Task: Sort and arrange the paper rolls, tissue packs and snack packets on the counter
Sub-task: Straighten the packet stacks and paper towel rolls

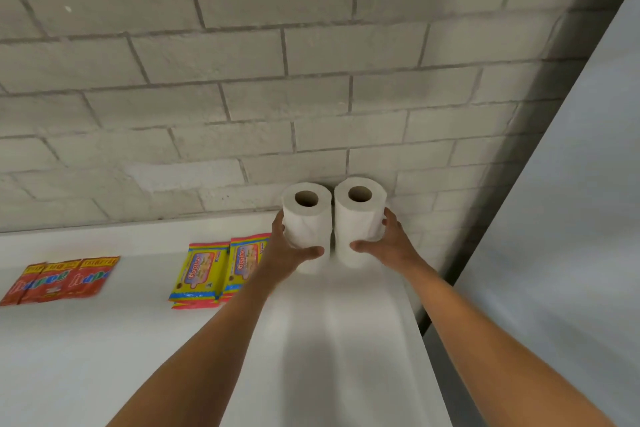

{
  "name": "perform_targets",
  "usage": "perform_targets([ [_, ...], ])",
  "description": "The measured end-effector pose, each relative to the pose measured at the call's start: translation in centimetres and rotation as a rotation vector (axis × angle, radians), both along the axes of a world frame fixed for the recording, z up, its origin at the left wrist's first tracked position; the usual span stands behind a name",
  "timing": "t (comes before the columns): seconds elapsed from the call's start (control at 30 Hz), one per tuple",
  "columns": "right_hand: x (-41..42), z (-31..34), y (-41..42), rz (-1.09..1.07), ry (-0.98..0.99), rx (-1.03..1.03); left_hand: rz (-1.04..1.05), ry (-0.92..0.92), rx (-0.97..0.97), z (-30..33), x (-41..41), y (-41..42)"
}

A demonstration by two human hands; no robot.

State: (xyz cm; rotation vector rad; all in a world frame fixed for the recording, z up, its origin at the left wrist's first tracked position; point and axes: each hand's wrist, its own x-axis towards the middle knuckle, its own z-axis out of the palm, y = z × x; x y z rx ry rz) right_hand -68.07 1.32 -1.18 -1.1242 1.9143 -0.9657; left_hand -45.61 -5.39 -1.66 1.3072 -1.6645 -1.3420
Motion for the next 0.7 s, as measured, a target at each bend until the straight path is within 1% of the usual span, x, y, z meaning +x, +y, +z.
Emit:
perform_targets([
  [0.13,-0.2,-1.1,-0.9,0.013,-0.038,-0.071,0.04,0.018,-0.05,-0.7,-1.2,0.1],
  [0.27,-0.9,-3.6,-2.2,0.03,-0.078,-0.121,0.082,0.03,-0.095,-1.2,-2.0,0.3],
  [0.4,-0.4,-3.1,-2.2,0.024,-0.085,-0.165,0.08,0.022,-0.12,-1.5,-2.6,0.1],
  [0.5,-0.1,-2.3,-1.8,0.012,-0.096,-0.162,0.092,0.026,-0.128,-1.7,-3.2,0.0],
  [0.7,-0.9,-2.9,-1.7,0.001,-0.111,-0.188,0.094,0.044,-0.133,-1.8,-4.3,0.4],
])
